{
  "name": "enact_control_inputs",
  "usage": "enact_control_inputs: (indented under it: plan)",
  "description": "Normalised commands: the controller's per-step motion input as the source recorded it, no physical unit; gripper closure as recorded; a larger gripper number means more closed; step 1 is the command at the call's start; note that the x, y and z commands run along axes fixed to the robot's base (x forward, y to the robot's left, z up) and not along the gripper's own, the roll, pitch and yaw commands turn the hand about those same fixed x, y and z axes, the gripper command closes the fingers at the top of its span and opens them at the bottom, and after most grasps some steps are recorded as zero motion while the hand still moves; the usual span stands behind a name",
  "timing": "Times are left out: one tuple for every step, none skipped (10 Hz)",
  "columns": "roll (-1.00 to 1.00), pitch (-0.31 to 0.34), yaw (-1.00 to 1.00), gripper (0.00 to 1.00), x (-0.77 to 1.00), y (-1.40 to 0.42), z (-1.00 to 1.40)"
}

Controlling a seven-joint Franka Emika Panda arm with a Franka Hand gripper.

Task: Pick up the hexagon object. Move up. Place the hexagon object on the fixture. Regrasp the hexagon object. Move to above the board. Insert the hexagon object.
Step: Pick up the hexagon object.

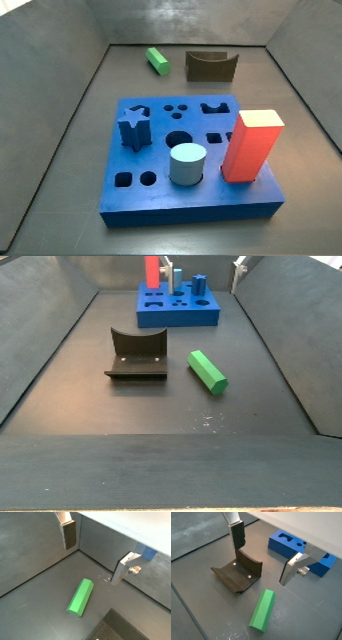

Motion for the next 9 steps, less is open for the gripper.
enact_control_inputs:
  plan:
    - [0.00,0.000,0.00,0.00,-0.01,0.02,0.00]
    - [0.02,0.000,0.03,0.00,0.00,0.00,-0.04]
    - [0.01,0.000,0.31,0.00,0.00,-0.07,-0.23]
    - [0.00,-0.047,0.45,0.00,-0.17,-0.17,-0.79]
    - [0.00,-0.064,0.42,0.00,-0.26,-0.22,-1.00]
    - [0.00,-0.007,0.46,0.00,-0.04,-0.25,-1.00]
    - [0.00,0.000,0.49,0.00,0.00,-0.27,-1.00]
    - [0.00,0.000,0.40,0.00,0.08,-0.10,-1.00]
    - [0.00,0.000,0.32,0.00,0.00,0.00,-1.00]
